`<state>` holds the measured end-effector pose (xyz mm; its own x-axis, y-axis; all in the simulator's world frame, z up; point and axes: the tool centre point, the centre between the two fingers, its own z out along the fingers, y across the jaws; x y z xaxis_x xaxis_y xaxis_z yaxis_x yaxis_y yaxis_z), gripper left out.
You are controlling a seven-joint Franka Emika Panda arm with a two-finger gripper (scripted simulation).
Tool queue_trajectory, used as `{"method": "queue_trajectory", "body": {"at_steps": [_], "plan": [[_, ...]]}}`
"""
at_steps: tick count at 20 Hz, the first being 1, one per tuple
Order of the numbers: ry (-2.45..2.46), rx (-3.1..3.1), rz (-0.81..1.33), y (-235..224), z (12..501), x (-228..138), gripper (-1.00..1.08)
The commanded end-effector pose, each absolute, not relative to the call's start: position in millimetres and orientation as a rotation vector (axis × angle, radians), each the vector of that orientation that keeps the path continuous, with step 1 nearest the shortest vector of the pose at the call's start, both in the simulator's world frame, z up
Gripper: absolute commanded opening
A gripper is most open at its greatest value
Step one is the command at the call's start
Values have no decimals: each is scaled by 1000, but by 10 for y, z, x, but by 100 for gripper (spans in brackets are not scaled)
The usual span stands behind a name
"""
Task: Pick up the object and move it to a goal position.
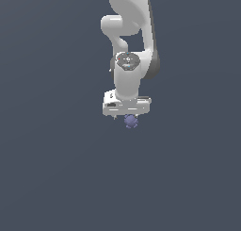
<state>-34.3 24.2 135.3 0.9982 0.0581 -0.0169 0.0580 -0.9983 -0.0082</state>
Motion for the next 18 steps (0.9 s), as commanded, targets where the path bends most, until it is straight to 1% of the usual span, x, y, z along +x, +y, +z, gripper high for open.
{"method": "queue_trajectory", "body": {"at_steps": [1,10,18], "plan": [[-162,-3133,20,338,1222,-446,100],[-332,-3124,3,558,934,-717,100],[-351,-3122,2,584,887,-753,100]]}}
